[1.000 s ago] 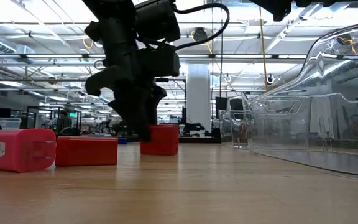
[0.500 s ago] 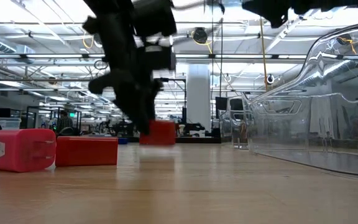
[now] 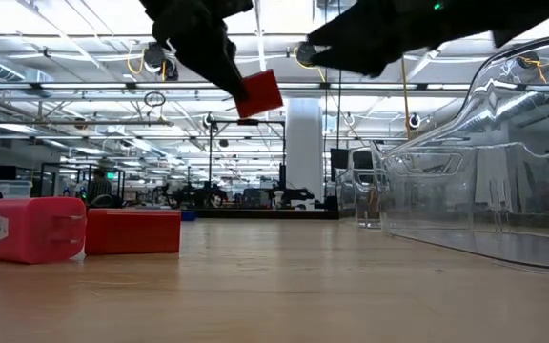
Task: Pick & Place Office items
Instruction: Put the right red charger adapter into the top transparent bin
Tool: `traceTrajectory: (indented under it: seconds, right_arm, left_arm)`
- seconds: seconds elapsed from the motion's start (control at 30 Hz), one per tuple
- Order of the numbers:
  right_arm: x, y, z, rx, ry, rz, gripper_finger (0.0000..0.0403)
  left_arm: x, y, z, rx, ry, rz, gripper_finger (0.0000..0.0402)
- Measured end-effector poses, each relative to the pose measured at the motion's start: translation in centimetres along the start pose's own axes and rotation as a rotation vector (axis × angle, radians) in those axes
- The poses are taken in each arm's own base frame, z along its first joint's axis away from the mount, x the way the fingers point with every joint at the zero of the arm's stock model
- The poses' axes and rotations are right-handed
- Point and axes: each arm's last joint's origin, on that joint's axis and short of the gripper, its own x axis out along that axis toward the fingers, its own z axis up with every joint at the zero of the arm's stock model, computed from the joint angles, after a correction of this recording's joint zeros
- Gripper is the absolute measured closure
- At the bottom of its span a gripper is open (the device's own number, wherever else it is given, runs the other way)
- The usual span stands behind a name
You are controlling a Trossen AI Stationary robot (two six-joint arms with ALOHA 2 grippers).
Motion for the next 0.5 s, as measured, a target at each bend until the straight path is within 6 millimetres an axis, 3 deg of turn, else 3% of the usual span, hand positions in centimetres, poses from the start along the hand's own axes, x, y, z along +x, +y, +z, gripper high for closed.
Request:
traceTrajectory:
  seconds: [0.3, 0.5]
  right_arm:
    - [3.9, 0.0, -1.2, 0.023, 0.006, 0.058, 0.0110]
    - [4.7, -0.4, -1.7, 0.024, 0.021, 0.041, 0.0117]
  left_arm:
    - [-0.2, -0.7, 0.7, 0.029, -0.066, -0.009, 0.0280]
    - [-0.3, -0.9, 0.9, 0.033, -0.081, -0.020, 0.0280]
